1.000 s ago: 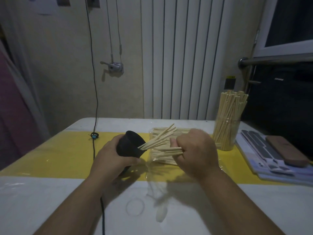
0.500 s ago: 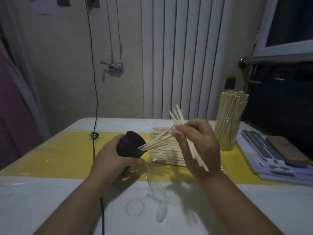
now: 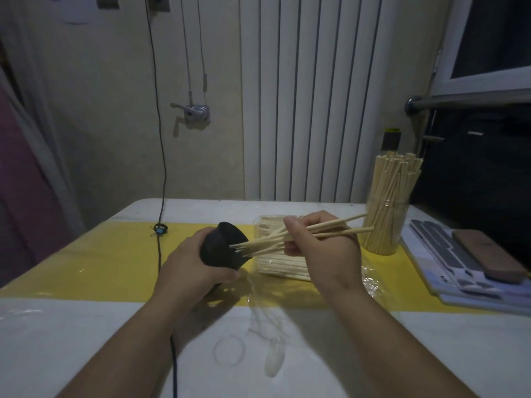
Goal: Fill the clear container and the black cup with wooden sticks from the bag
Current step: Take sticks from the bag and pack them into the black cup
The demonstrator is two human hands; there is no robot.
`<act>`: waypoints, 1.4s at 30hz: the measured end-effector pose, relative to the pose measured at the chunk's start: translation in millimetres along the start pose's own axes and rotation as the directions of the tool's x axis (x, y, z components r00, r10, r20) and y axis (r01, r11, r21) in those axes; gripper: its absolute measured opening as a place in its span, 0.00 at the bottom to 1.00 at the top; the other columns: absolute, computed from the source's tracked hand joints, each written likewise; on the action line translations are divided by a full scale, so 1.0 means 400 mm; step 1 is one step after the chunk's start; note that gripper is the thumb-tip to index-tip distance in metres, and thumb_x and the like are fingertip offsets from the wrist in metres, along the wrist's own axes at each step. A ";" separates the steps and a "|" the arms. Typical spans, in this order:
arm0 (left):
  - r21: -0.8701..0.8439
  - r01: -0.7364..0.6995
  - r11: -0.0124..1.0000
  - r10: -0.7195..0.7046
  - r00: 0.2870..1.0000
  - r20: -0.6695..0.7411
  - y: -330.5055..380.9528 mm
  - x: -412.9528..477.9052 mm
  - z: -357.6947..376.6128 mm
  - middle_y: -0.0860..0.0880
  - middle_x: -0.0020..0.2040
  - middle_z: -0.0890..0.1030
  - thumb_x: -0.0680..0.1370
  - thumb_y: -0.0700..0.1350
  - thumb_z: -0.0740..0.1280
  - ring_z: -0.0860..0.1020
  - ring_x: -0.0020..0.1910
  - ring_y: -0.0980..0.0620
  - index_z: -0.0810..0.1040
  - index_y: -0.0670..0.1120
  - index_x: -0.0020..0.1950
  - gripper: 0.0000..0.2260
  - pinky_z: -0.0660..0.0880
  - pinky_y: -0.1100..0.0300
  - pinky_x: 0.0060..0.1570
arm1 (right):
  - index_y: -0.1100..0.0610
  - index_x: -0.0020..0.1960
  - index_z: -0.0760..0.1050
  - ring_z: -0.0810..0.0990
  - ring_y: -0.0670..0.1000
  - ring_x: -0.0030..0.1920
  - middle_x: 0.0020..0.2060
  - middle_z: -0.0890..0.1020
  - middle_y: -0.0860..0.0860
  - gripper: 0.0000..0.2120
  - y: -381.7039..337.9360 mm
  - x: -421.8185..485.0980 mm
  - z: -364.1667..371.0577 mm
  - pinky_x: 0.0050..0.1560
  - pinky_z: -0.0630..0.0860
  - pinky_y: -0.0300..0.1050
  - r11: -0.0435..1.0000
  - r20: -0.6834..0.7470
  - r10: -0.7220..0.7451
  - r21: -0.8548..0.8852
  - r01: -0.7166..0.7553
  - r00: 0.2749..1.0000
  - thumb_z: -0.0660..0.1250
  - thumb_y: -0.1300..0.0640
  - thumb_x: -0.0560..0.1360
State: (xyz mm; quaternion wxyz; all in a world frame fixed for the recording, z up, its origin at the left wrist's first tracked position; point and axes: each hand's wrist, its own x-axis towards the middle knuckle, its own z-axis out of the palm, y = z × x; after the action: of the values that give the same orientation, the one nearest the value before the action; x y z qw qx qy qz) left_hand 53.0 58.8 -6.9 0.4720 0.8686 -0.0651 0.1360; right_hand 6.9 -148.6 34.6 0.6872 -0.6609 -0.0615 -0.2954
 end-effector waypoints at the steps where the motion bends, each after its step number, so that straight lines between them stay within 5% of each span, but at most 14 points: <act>1: 0.005 -0.002 1.000 0.002 1.000 0.001 0.001 -0.001 0.000 0.63 0.53 0.79 0.54 0.56 0.78 0.78 0.53 0.57 0.72 0.69 0.54 0.31 0.77 0.51 0.51 | 0.61 0.37 0.77 0.82 0.55 0.30 0.29 0.82 0.56 0.11 0.007 0.002 -0.001 0.35 0.82 0.50 1.000 0.008 0.019 -0.018 -0.018 1.000 0.75 0.57 0.73; 7: 0.026 -0.008 1.000 0.008 1.000 -0.001 0.005 -0.004 0.002 0.63 0.53 0.79 0.53 0.56 0.77 0.78 0.53 0.56 0.71 0.73 0.53 0.31 0.78 0.50 0.53 | 0.57 0.42 0.79 0.78 0.41 0.32 0.32 0.82 0.47 0.11 0.016 0.015 -0.009 0.35 0.74 0.36 0.988 0.002 0.117 -0.105 -0.116 0.993 0.79 0.53 0.68; 10: 0.030 -0.011 0.999 0.011 1.000 -0.002 0.004 -0.003 0.002 0.63 0.53 0.80 0.52 0.57 0.76 0.79 0.53 0.56 0.73 0.69 0.57 0.34 0.78 0.49 0.53 | 0.55 0.47 0.75 0.72 0.41 0.25 0.26 0.76 0.43 0.14 0.019 0.023 -0.014 0.29 0.67 0.38 0.977 0.016 0.209 -0.045 -0.208 0.978 0.76 0.50 0.70; 16: 0.029 -0.008 1.000 0.008 1.000 -0.005 0.005 -0.005 0.002 0.62 0.53 0.80 0.52 0.57 0.76 0.79 0.53 0.55 0.72 0.70 0.56 0.34 0.78 0.48 0.53 | 0.51 0.35 0.68 0.62 0.48 0.27 0.25 0.67 0.46 0.11 0.025 0.035 -0.026 0.30 0.58 0.43 0.973 -0.074 0.230 0.033 -0.228 0.970 0.62 0.56 0.76; 21: 0.034 -0.007 0.999 0.007 1.000 -0.001 0.006 -0.006 0.003 0.62 0.53 0.80 0.52 0.58 0.77 0.79 0.53 0.55 0.72 0.70 0.57 0.34 0.78 0.47 0.53 | 0.53 0.37 0.74 0.67 0.46 0.27 0.23 0.71 0.42 0.09 0.041 0.030 -0.014 0.31 0.64 0.42 0.977 -0.030 0.166 -0.134 -0.168 0.986 0.69 0.57 0.75; 24: 0.023 -0.003 1.000 0.003 1.000 0.000 0.003 -0.005 0.002 0.62 0.54 0.79 0.51 0.59 0.76 0.78 0.53 0.55 0.72 0.67 0.60 0.37 0.78 0.47 0.53 | 0.50 0.36 0.77 0.67 0.47 0.28 0.26 0.72 0.43 0.13 0.035 0.031 -0.017 0.31 0.62 0.42 0.977 -0.063 0.209 -0.036 -0.212 0.976 0.64 0.47 0.77; 27: 0.016 -0.001 1.000 0.001 1.000 -0.002 0.003 -0.004 0.001 0.62 0.54 0.79 0.51 0.60 0.75 0.78 0.54 0.54 0.72 0.67 0.60 0.37 0.78 0.47 0.54 | 0.52 0.35 0.78 0.63 0.47 0.25 0.27 0.69 0.49 0.16 0.030 0.039 -0.024 0.29 0.59 0.42 0.965 -0.089 0.260 0.057 -0.255 0.962 0.58 0.55 0.77; 31: 0.020 -0.003 1.000 0.003 1.000 0.000 0.004 -0.005 0.002 0.62 0.54 0.79 0.51 0.59 0.76 0.78 0.53 0.55 0.71 0.70 0.56 0.35 0.77 0.48 0.54 | 0.52 0.34 0.80 0.65 0.47 0.26 0.26 0.71 0.47 0.14 0.037 0.029 -0.012 0.28 0.61 0.42 0.973 -0.007 0.231 -0.018 -0.231 0.973 0.64 0.60 0.77; 35: 0.010 -0.014 1.000 0.014 1.000 -0.004 0.010 -0.007 0.003 0.63 0.53 0.80 0.51 0.58 0.76 0.78 0.53 0.56 0.70 0.75 0.53 0.33 0.78 0.49 0.53 | 0.47 0.45 0.77 0.68 0.44 0.31 0.29 0.73 0.41 0.12 0.033 0.022 -0.014 0.35 0.64 0.41 0.988 -0.029 0.123 -0.087 -0.125 0.992 0.59 0.48 0.83; 38: 0.005 -0.021 1.000 0.021 1.000 -0.010 0.014 -0.009 0.002 0.64 0.52 0.80 0.51 0.58 0.76 0.78 0.52 0.57 0.69 0.79 0.49 0.31 0.77 0.49 0.53 | 0.45 0.54 0.77 0.75 0.42 0.36 0.37 0.78 0.47 0.16 0.011 0.008 -0.020 0.37 0.70 0.30 0.988 0.036 -0.032 -0.151 0.037 0.999 0.55 0.39 0.79; 40: 0.006 -0.021 1.000 0.021 1.000 -0.008 0.014 -0.010 0.001 0.64 0.52 0.79 0.51 0.58 0.76 0.78 0.52 0.57 0.69 0.78 0.49 0.31 0.78 0.49 0.53 | 0.44 0.53 0.80 0.78 0.38 0.43 0.39 0.81 0.41 0.15 0.004 0.005 -0.017 0.41 0.70 0.26 0.968 0.105 -0.099 -0.221 0.120 0.990 0.59 0.39 0.76; 42: 0.003 -0.021 1.000 0.021 1.000 -0.007 0.013 -0.010 0.001 0.64 0.52 0.79 0.51 0.59 0.76 0.78 0.52 0.57 0.69 0.78 0.49 0.31 0.78 0.49 0.53 | 0.46 0.47 0.81 0.77 0.41 0.38 0.35 0.81 0.42 0.08 0.012 0.008 -0.014 0.38 0.72 0.34 0.948 0.109 -0.118 -0.283 0.145 0.987 0.65 0.46 0.79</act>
State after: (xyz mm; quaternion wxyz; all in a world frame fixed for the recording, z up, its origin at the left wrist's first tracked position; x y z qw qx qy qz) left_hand 47.9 55.5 -4.2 0.4696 0.8680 -0.0724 0.1444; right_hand 10.2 -155.3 31.4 0.5580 -0.7617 -0.0927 -0.3159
